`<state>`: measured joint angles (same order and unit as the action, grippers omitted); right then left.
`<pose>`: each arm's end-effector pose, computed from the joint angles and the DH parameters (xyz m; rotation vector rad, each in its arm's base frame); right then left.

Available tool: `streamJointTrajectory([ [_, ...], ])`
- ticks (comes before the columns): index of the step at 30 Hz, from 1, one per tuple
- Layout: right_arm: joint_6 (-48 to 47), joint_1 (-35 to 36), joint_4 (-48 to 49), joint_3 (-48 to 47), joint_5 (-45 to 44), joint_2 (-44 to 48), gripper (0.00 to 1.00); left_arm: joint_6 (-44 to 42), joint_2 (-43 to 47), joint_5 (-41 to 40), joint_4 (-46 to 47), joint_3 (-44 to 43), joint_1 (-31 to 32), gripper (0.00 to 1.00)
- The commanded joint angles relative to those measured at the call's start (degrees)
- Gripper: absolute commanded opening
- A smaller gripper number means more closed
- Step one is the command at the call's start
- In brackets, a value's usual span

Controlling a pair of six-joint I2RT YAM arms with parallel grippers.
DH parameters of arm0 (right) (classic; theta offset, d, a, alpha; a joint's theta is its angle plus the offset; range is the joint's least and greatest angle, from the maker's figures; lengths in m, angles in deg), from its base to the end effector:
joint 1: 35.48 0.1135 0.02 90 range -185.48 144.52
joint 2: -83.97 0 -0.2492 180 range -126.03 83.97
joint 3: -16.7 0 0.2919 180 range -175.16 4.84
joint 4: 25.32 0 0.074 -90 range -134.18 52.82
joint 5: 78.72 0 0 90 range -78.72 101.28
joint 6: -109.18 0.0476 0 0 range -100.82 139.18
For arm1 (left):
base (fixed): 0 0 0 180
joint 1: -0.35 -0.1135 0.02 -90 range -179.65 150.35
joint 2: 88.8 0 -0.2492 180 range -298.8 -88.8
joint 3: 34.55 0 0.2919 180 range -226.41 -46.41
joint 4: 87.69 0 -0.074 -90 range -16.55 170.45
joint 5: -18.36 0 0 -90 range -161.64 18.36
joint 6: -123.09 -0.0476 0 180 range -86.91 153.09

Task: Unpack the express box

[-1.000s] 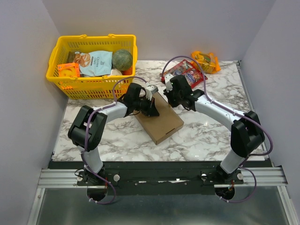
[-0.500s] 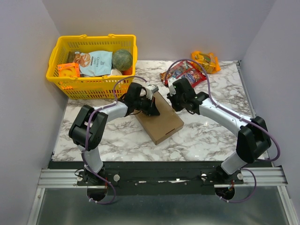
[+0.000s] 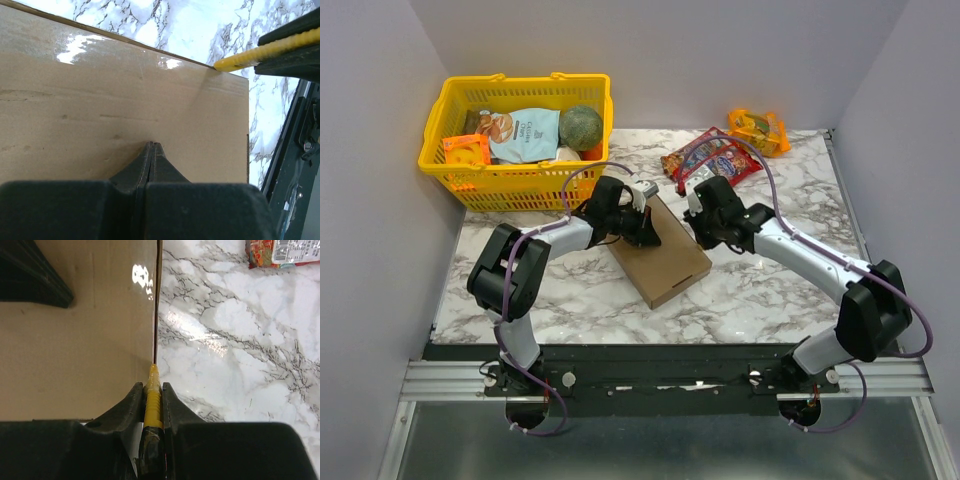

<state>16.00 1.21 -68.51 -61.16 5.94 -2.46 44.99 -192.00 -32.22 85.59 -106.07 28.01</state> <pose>0.2979 0.2165 0.2234 -0.8057 2.3388 0.1367 0.3510 -0.2181 0.1340 0.7004 2.1940 -1.1363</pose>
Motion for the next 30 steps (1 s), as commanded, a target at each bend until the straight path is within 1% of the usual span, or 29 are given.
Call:
streamJointTrajectory([
  [1,1.77,1.46,-7.43,2.27,3.59,2.50,0.00,-1.53,-2.54,-6.55,-1.02,-0.02,-0.15,0.00],
  [7,1.69,1.46,-9.62,3.07,4.99,3.73,0.00,-1.62,-2.71,-6.90,-1.02,-0.02,-0.06,0.00],
  [12,2.48,1.46,-12.26,5.61,5.08,5.66,0.00,-1.62,-2.89,-6.90,-0.93,-0.11,-0.06,0.00],
  [21,3.00,1.46,-14.28,5.26,6.05,7.33,0.01,-1.44,-3.59,-6.90,-0.84,-0.81,-0.06,0.00],
  [24,3.01,1.46,-13.41,4.65,5.70,7.68,0.00,-1.44,-3.50,-6.90,-0.84,-0.81,0.03,0.00],
  [25,3.09,1.46,-12.71,4.21,2.56,7.94,0.01,-1.70,-3.50,-6.90,-0.84,-0.81,0.03,0.00],
  [26,2.92,1.46,-12.09,2.99,2.18,7.95,0.01,-1.71,-3.33,-6.90,-0.93,-0.72,0.03,0.00],
  [30,2.74,1.46,-12.08,-0.35,3.49,6.54,0.00,-1.97,-3.33,-6.90,-1.10,-0.63,0.03,0.00],
])
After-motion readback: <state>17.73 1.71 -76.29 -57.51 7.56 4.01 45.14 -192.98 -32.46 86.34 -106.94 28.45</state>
